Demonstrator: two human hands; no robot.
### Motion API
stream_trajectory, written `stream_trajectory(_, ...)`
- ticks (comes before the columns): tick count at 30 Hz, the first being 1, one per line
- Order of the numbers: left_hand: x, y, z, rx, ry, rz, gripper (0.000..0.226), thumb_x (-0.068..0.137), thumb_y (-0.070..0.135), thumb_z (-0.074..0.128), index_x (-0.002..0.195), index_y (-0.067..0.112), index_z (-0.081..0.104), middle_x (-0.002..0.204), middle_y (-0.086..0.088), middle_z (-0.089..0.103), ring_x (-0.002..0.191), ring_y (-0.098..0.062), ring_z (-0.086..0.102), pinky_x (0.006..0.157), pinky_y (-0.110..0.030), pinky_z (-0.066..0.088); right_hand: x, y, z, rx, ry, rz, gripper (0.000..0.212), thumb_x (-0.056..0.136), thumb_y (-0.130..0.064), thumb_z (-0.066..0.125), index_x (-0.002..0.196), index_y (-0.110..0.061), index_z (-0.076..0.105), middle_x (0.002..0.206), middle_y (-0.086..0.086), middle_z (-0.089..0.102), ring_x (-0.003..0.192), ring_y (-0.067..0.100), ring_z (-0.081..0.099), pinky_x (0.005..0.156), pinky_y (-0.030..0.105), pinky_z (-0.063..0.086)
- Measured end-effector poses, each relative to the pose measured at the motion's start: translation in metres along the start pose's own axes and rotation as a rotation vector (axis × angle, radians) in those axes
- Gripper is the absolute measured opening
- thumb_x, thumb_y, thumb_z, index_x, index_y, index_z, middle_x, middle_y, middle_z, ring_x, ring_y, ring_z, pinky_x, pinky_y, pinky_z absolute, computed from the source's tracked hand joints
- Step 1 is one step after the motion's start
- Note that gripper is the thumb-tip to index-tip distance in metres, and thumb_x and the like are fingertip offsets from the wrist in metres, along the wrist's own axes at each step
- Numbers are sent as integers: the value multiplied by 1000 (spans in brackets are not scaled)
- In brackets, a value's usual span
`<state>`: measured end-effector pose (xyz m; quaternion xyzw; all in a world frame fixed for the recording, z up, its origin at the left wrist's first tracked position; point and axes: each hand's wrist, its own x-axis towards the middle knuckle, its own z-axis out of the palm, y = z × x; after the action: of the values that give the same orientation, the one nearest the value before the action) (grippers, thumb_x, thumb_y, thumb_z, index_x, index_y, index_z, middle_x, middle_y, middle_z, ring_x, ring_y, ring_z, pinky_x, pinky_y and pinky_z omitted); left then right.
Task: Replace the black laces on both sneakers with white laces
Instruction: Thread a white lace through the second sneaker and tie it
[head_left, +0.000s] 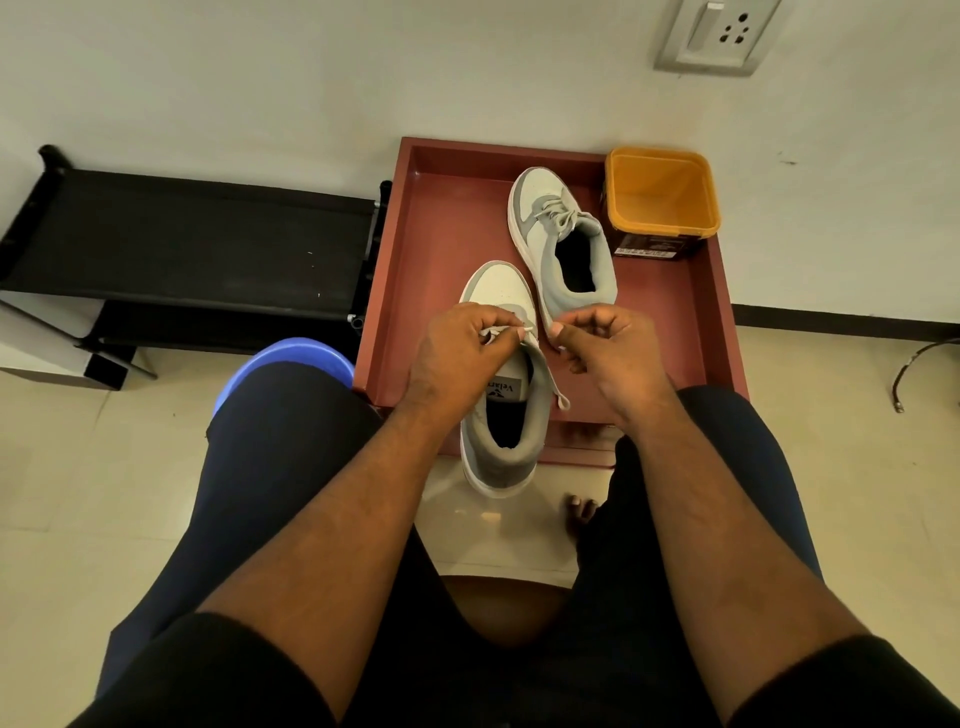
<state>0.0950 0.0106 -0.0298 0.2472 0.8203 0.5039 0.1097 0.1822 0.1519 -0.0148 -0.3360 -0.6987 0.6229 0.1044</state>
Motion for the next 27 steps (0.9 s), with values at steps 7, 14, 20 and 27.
stream_trajectory(7, -6, -5, 14, 437, -55, -74, 14, 81, 37, 70, 95, 37, 73, 138, 19, 41, 125, -10, 27, 93, -32, 18, 5, 16, 5, -314, -98, 72, 10, 81, -10, 75, 82, -19, 73, 76, 8, 72, 66, 20, 64, 73, 46, 57)
stream_trajectory(14, -10, -6, 26, 360, -25, -120, 12, 81, 34, 72, 92, 39, 75, 153, 18, 27, 142, -18, 11, 104, -41, 14, 3, 15, 3, -145, -121, 158, 13, 82, -4, 72, 84, -16, 74, 82, 8, 73, 72, 20, 63, 78, 43, 57)
stream_trajectory(20, -9, -6, 28, 349, -53, -151, 13, 82, 36, 71, 95, 40, 74, 156, 18, 22, 144, -19, 6, 103, -39, 11, 3, 12, 1, -45, -139, 204, 7, 87, -5, 67, 87, -10, 73, 74, 4, 70, 61, 10, 61, 61, 24, 52)
stream_trajectory(27, -11, -5, 26, 365, -6, -168, 15, 80, 40, 72, 95, 38, 74, 152, 16, 29, 142, -19, 13, 105, -41, 14, 7, 16, 9, -31, -132, 249, 19, 92, -3, 59, 78, -14, 66, 70, 4, 63, 61, 14, 55, 54, 26, 46)
